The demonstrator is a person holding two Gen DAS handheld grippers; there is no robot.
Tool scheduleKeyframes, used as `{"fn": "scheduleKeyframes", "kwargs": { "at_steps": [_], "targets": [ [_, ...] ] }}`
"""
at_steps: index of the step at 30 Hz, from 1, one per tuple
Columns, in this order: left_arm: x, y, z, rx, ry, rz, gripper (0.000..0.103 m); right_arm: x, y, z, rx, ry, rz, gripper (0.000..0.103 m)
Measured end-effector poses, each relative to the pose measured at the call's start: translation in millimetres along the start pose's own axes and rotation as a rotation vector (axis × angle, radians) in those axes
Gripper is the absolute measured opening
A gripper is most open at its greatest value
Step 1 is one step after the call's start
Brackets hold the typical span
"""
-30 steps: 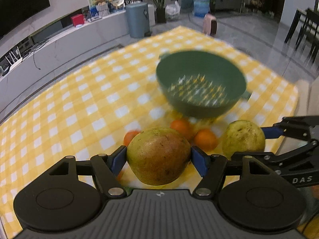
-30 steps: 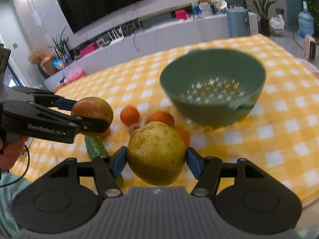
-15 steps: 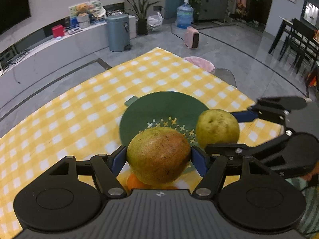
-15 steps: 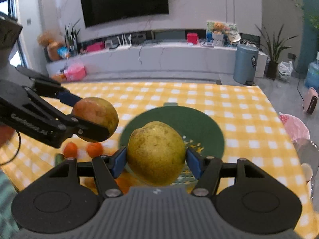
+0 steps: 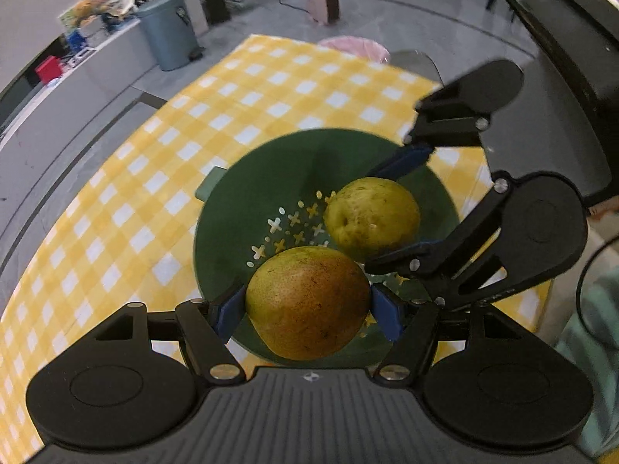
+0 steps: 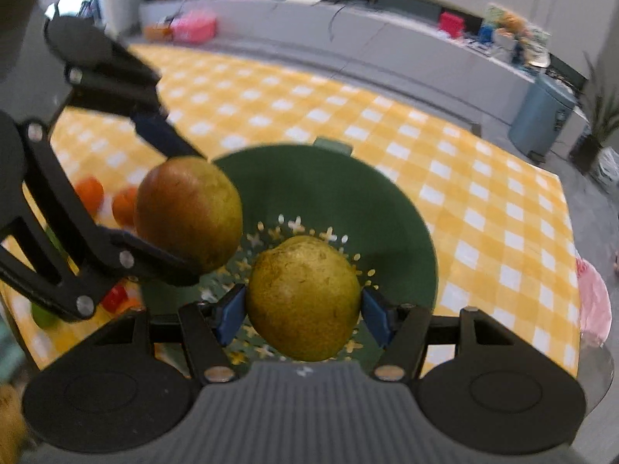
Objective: Organize fruits
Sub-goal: 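Carry the mango and pear over the green colander with both grippers, then open both grippers to drop the mango and pear into the colander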
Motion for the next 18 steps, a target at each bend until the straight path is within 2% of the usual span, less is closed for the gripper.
{"fn": "scheduleKeyframes", "kwargs": {
  "at_steps": [10,18],
  "targets": [
    [39,4,-7,0.145,0.078,0.160,0.080,25,-2,5,-0.093,-0.050,0.083,0.061],
    [56,7,-1,0.134,0.082,0.195,0.080,36,6,3,-0.099,-0.043,0.109,0.062]
  ]
}}
Point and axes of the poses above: each gripper's, at about its wrist camera, not at the fingertips, and x roughly the way its jaws point, z to its left, y to its underside, the point moved 6 cm from there along x, roughly the way its jaws point, and after that the axes turned 4 degrees about y, right-handed, at the moved point
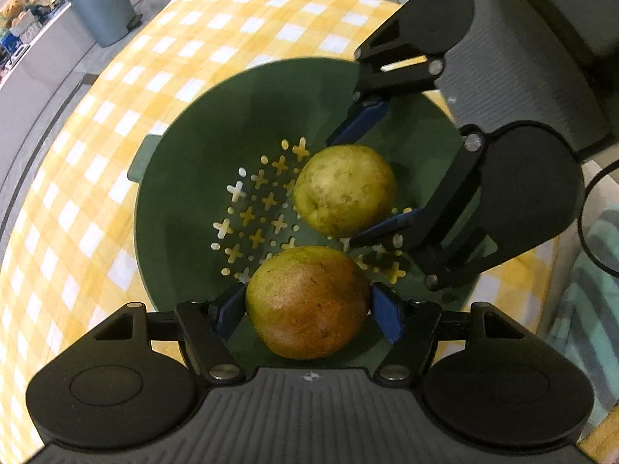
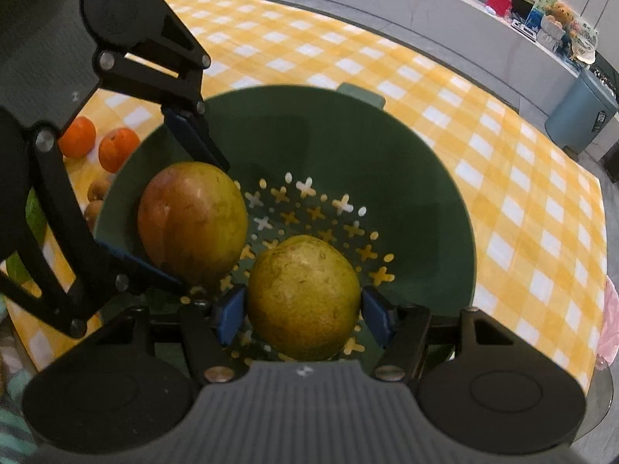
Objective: Organize fruits
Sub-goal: 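Open both grippers to drop the mango and pear into the colander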
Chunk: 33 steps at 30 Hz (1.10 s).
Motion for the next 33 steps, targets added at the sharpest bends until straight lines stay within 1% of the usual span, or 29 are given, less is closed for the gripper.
{"fn": "scheduleKeyframes", "kwargs": {
  "at_steps": [4,9,12,14,17,21,25,28,30,33],
  "targets": [
    [8,0,0,0.000,-0.001,0.014,0.080,-1,1,1,-0.005,0.006,-0.009,0.062],
    [13,0,7,-0.058,0.020,0.016,0.081,-3,1,1,0.002,0.013,-0.002,0.062],
    [13,0,12,-0.086,0.013,0.013,0.084,-2,2,2,-0.003,0.023,-0.001,0.062],
    [10,0,12,-0.086,0.007,0.000,0.088,-3,3,2,0.004,0.025,-0.005,0.063],
    [5,0,12,-0.083,-0.001,-0.007,0.089,-10,1,-1,0.026,0.026,-0.028,0.069],
    [-2,1,8,-0.074,-0.024,-0.027,0.089,-19,-1,-2,0.051,0.031,-0.044,0.071],
    [-26,3,1,-0.074,-0.049,-0.089,0.089,-41,-4,2,0.082,0.066,-0.101,0.071],
    [-51,8,-6,-0.083,-0.091,-0.154,0.089,-61,-6,5,0.147,0.095,-0.156,0.071],
    [-66,13,-8,-0.099,-0.114,-0.191,0.089,-77,-5,11,0.188,0.121,-0.196,0.073],
    [-91,23,-13,-0.124,-0.152,-0.248,0.089,-99,-1,21,0.242,0.154,-0.248,0.074]
  ]
}}
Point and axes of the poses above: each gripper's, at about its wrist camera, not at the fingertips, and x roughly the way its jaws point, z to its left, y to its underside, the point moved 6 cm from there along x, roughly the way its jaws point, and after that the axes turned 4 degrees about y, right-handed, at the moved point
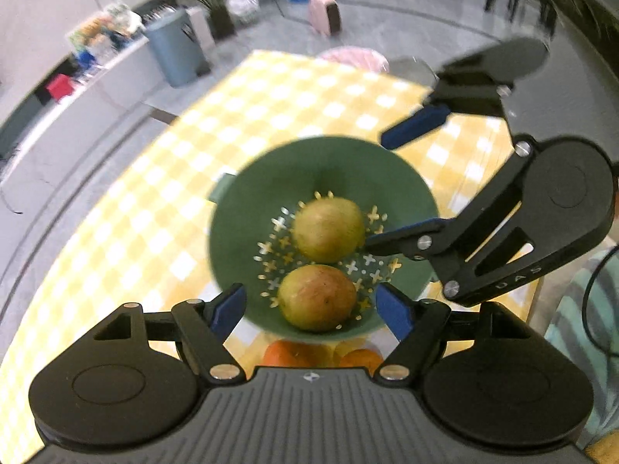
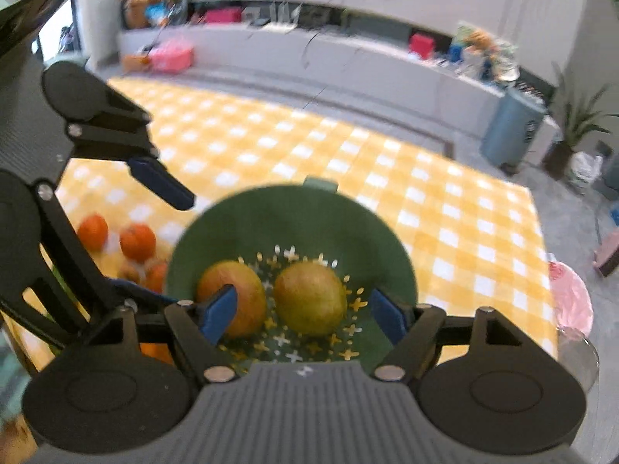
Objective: Organize fruits
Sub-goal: 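Open both grippers to drop the mango and pear into the colander, then grasp an orange with the left gripper while the right gripper grasps another orange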
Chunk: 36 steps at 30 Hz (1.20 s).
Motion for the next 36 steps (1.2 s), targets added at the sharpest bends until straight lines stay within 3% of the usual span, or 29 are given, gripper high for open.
{"fn": "scheduleKeyframes", "kwargs": {
  "at_steps": [4,8,15,21,25,30,36],
  "targets": [
    [-34,11,-3,-0.002,-0.071,-0.069,0.089,-28,6,12,0.119,0.014,-0.053,0.076],
    [-61,30,-5,-0.050,-0.092,-0.125,0.089,-51,20,33,0.217,0.025,-0.099,0.076],
    [-102,78,9,-0.176,-0.171,-0.154,0.089,-74,46,79,0.350,-0.002,-0.134,0.076],
    [-129,121,20,-0.276,-0.230,-0.169,0.089,-75,66,119,0.333,0.062,-0.150,0.076],
    [-135,146,23,-0.336,-0.223,-0.179,0.089,-67,76,143,0.336,0.060,-0.128,0.075],
    [-135,167,25,-0.365,-0.242,-0.180,0.084,-56,83,154,0.345,0.067,-0.117,0.071],
    [-137,176,28,-0.354,-0.314,-0.200,0.080,-41,90,162,0.395,0.058,-0.074,0.071]
  ]
}}
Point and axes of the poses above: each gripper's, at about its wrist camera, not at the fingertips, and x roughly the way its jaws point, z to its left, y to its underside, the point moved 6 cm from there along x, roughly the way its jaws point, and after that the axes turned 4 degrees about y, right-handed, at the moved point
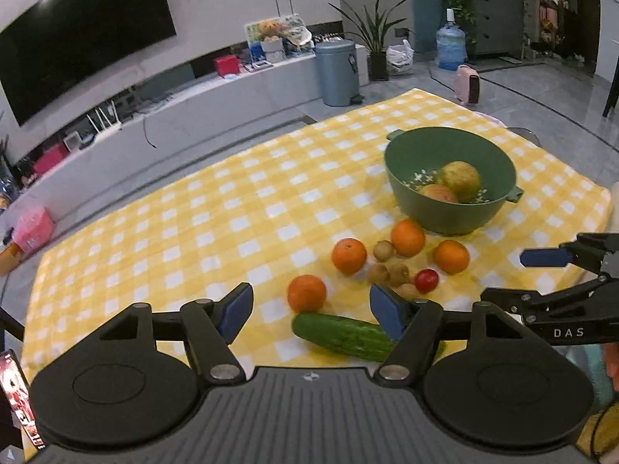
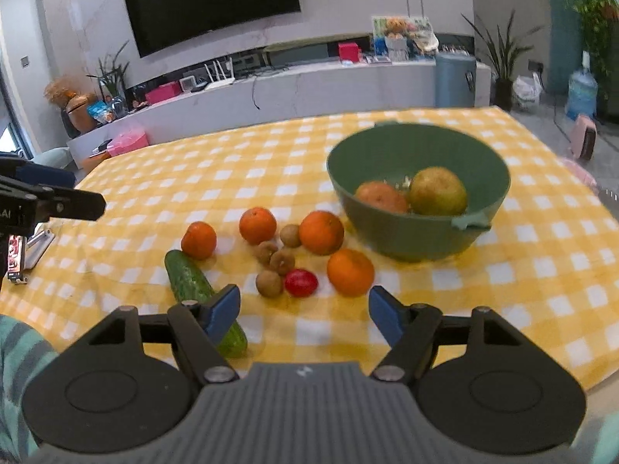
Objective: Organize fruits
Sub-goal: 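Grasp an orange with the left gripper while the right gripper grasps another orange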
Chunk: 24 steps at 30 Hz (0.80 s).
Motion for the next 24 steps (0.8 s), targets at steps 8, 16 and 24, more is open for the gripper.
{"fn": "scheduleKeyframes", "kwargs": {
  "at_steps": [8,16,24],
  "targets": [
    [15,6,18,-0.051,-0.016,0.010,0.070,7,-2,2,-0.017,0.044,-0.019,0.065],
    [28,5,27,-0.057,-0.011,0.016,0.073,17,-9,2,-0.085,0.098,-0.060,0.064],
    [46,0,26,-0.064,0.032,0.041,0.076,40,-14,4,-0.096,0.091,-0.024,0.064]
  ]
}}
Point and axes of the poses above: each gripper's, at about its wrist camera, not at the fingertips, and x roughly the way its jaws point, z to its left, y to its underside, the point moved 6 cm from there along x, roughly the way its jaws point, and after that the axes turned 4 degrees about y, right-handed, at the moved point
